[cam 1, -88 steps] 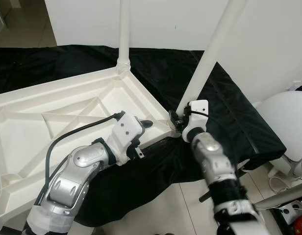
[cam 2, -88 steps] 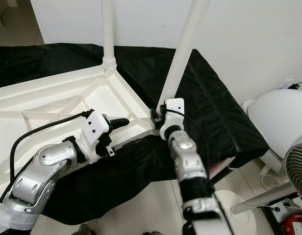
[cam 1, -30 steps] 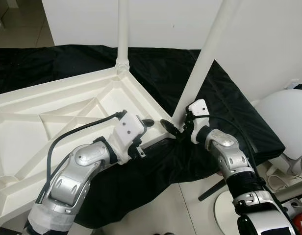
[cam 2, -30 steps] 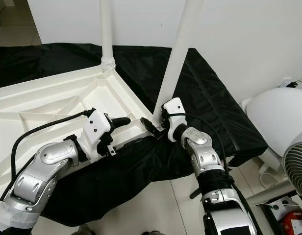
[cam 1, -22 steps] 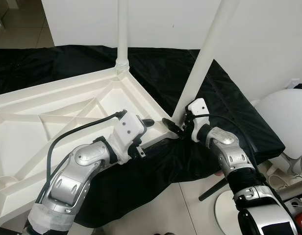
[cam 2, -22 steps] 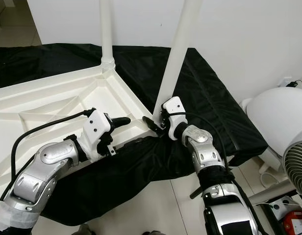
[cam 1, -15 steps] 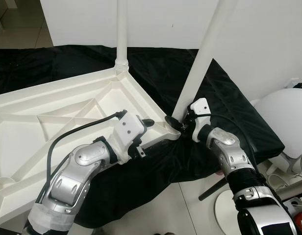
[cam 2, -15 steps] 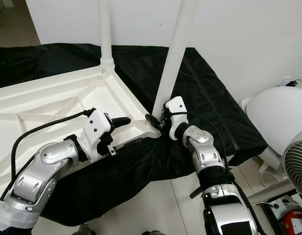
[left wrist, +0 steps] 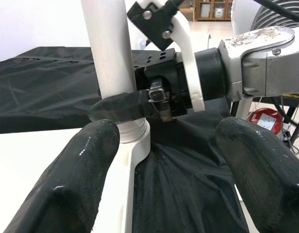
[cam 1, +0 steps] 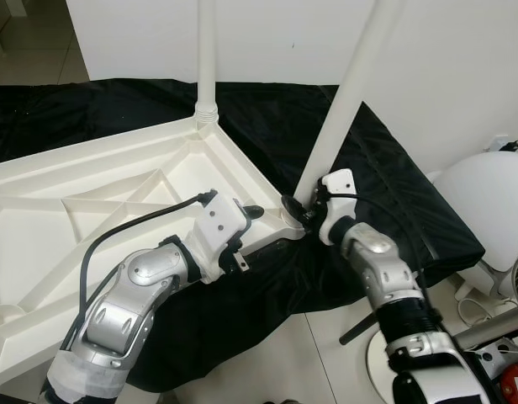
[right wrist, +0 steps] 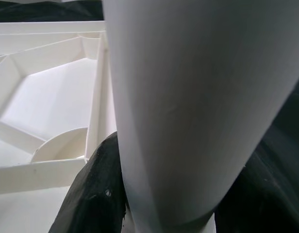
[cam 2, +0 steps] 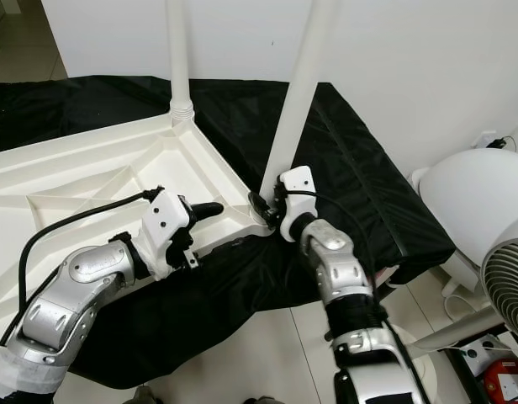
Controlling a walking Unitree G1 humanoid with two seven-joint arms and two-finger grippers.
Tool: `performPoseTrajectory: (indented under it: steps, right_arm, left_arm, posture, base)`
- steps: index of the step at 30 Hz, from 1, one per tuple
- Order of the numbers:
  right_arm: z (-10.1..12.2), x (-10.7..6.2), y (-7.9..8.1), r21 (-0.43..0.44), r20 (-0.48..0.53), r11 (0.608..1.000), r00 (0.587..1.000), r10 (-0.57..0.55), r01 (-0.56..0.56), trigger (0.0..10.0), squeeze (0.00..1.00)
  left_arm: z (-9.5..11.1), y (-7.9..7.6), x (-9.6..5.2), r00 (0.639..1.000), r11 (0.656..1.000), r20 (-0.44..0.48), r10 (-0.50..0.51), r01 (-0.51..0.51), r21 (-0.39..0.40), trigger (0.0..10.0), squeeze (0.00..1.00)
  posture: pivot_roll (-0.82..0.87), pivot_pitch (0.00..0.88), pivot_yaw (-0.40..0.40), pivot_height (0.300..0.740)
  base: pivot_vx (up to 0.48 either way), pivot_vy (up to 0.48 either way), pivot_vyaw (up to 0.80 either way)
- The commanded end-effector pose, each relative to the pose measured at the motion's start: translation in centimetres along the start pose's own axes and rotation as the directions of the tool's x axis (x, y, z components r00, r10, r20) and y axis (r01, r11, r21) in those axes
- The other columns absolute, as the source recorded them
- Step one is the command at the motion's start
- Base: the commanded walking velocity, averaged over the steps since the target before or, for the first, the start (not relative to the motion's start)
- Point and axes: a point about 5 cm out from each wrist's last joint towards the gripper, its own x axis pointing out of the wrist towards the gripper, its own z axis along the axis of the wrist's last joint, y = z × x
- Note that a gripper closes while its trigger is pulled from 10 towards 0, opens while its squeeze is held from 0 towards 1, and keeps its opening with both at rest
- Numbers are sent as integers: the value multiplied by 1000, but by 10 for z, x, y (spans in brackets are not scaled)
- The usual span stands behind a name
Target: Building children table
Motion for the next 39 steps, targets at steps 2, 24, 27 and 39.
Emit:
performPoseTrajectory:
  steps: [2,24,27,39]
  right_arm:
    - [-11,-3,3,55,-56,996,996,-71,74,10000,0]
    - [10,-16,29,116,36,965,970,-239,234,10000,0]
    - [12,-16,24,82,37,983,985,-168,165,10000,0]
    - [11,-19,3,-90,35,977,979,198,-195,10000,0]
  left_arm:
    - [4,2,2,1000,1000,8,20,-20,0,10000,0]
    - [9,11,7,1000,1000,5,8,-8,10,10000,0]
    - [8,7,7,1000,1000,7,-9,9,7,10000,0]
    - [4,-1,5,1000,1000,4,-30,30,3,10000,0]
  posture:
    - [146,106,-81,740]
    - [107,169,-76,740]
    - [106,171,-74,740]
    - [121,118,-81,740]
  base:
    - [0,0,0]
    - [0,0,0]
    - [0,0,0]
    - [0,0,0]
